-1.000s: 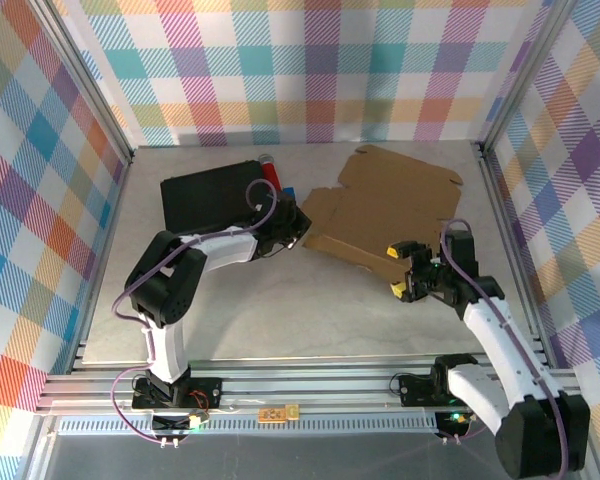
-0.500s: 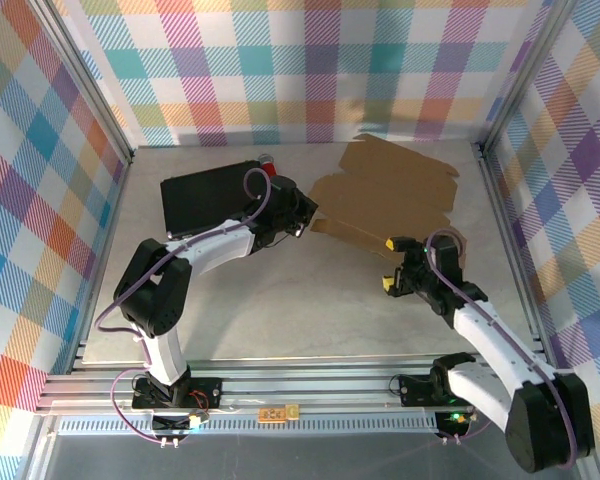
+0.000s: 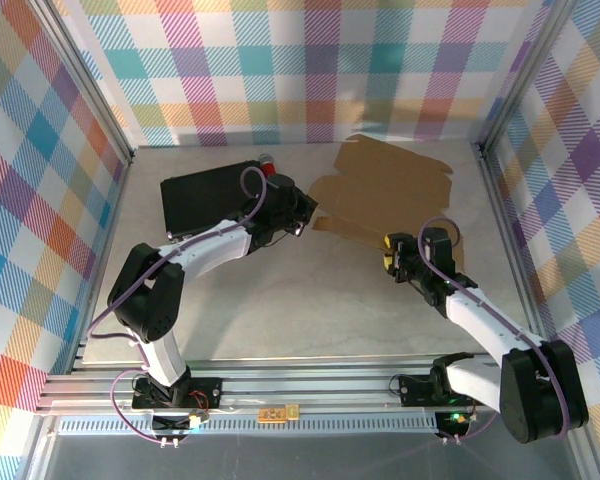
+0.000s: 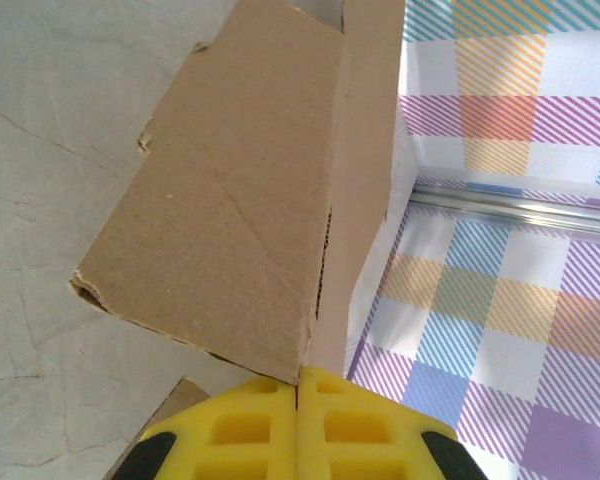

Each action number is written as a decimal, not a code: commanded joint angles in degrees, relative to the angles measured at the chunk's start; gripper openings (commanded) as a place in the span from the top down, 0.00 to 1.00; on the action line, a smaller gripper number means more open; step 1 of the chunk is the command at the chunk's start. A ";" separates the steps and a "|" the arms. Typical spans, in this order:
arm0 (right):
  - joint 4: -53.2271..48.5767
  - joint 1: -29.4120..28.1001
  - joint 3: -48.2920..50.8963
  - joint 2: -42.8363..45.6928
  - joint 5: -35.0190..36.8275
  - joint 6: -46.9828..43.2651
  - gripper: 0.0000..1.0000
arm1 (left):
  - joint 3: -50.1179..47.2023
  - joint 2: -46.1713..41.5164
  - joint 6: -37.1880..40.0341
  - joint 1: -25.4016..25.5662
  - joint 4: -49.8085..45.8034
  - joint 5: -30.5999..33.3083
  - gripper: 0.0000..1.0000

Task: Fold the paper box

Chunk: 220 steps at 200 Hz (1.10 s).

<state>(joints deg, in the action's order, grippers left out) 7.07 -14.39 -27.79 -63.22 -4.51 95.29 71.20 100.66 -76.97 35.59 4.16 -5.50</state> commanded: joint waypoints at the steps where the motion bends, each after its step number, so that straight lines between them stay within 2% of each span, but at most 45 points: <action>1: 3.33 -0.02 -2.19 -0.11 1.84 -2.11 0.69 | -0.25 -3.17 -0.69 0.52 -0.88 -1.16 1.00; 19: -1.22 0.02 -4.81 0.76 1.58 -2.56 0.86 | -0.78 -3.79 -0.62 0.52 -1.23 -1.14 1.00; 28: -6.46 -0.02 -7.10 1.31 1.36 -2.56 1.00 | -0.97 -4.30 -0.64 0.52 -1.50 -1.01 1.00; 43: -12.32 0.00 -10.21 2.13 1.64 -2.28 1.00 | -0.97 -4.91 -0.79 0.44 -2.17 -1.03 1.00; 50: -13.76 -0.02 -11.17 2.58 2.06 -1.62 1.00 | -0.90 -5.38 -0.97 0.44 -2.17 -1.37 0.89; 64: -16.10 0.06 -13.67 3.23 3.12 -0.76 1.00 | -0.28 -6.43 -1.30 0.39 -3.63 -1.96 0.62; 71: -17.26 0.21 -15.45 3.28 3.36 -1.01 1.00 | 0.19 -7.27 -1.27 0.31 -4.48 -2.02 0.52; 87: -21.51 0.88 -21.37 2.68 3.24 -3.00 1.00 | 1.74 -9.70 0.12 -0.36 -7.48 -1.73 0.39; 99: -25.22 1.19 -26.74 1.78 3.27 -5.74 1.00 | 3.57 -11.72 2.36 -1.27 -10.50 -1.21 0.34; 121: -31.06 1.39 -37.05 0.24 3.85 -12.85 1.00 | 8.36 -15.28 8.70 -3.71 -18.35 0.63 0.33; 149: -38.76 1.47 -49.79 -0.85 4.51 -23.81 1.00 | 12.44 -19.93 16.73 -6.92 -27.63 5.97 0.32; 191: -42.82 1.49 -63.84 1.43 2.77 -38.24 1.00 | 11.79 -26.71 22.33 -11.35 -29.07 11.54 0.32; 220: -45.39 1.54 -72.12 0.13 2.64 -39.26 1.00 | 12.65 -28.31 23.59 -14.19 -29.13 11.02 0.32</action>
<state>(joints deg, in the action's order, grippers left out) -35.24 -13.08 -93.71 -62.89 -1.08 61.84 82.81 73.10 -57.08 23.46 -22.57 4.23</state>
